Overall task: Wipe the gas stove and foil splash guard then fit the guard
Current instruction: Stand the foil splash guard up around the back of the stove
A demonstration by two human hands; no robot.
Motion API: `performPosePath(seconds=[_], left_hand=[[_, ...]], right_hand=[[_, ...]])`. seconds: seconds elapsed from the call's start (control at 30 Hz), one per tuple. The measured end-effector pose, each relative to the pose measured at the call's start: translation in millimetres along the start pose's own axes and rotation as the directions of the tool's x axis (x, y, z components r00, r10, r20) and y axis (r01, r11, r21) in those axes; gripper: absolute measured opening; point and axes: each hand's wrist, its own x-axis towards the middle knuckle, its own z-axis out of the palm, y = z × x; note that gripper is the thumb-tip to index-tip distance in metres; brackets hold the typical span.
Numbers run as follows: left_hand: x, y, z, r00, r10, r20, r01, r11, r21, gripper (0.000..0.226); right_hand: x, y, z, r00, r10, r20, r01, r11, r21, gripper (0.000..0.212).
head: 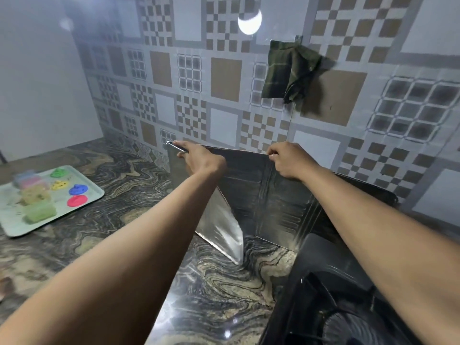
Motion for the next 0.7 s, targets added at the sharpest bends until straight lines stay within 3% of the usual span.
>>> performPosePath(seconds=[0.13, 0.2, 0.33, 0.4, 0.5, 0.7], left_hand=[[4, 3, -21, 0.997, 0.075, 0.034, -0.078, 0.992, 0.100, 0.035], [3, 2, -31, 0.992, 0.108, 0.066, -0.117, 0.979, 0.166, 0.021], [3, -10, -40, 0.976, 0.080, 0.201, -0.139, 0.945, 0.297, 0.051], [2, -15, -45, 0.964, 0.061, 0.259, -0.147, 0.934, 0.325, 0.060], [7, -17, -52, 0.939, 0.113, 0.324, -0.215, 0.930, 0.300, 0.054], [6, -12, -63, 0.841, 0.174, 0.511, -0.294, 0.942, 0.162, 0.052]], right_hand=[[2, 4, 4, 1.000, 0.027, -0.003, -0.027, 0.999, -0.027, 0.040], [2, 6, 7, 1.000, 0.023, -0.001, -0.023, 0.999, -0.034, 0.049], [2, 2, 14, 0.999, -0.032, 0.002, 0.032, 0.997, -0.070, 0.044], [-1, -1, 14, 0.999, -0.048, -0.007, 0.047, 0.993, -0.107, 0.052], [-6, -3, 7, 0.999, -0.042, -0.003, 0.041, 0.991, -0.126, 0.060], [-29, 14, -21, 0.998, 0.048, -0.034, -0.051, 0.991, -0.120, 0.057]])
